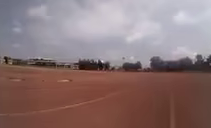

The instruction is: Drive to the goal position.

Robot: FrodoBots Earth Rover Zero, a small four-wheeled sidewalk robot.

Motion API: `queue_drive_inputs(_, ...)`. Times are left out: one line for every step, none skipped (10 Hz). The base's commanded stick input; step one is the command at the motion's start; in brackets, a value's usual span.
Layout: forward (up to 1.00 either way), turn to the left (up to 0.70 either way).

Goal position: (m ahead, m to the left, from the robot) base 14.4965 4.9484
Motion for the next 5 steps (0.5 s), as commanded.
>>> queue_drive_inputs(0.7,0.0)
queue_drive_inputs(0.7,0.0)
queue_drive_inputs(0.7,0.0)
queue_drive_inputs(0.7,0.0)
queue_drive_inputs(0.7,0.0)
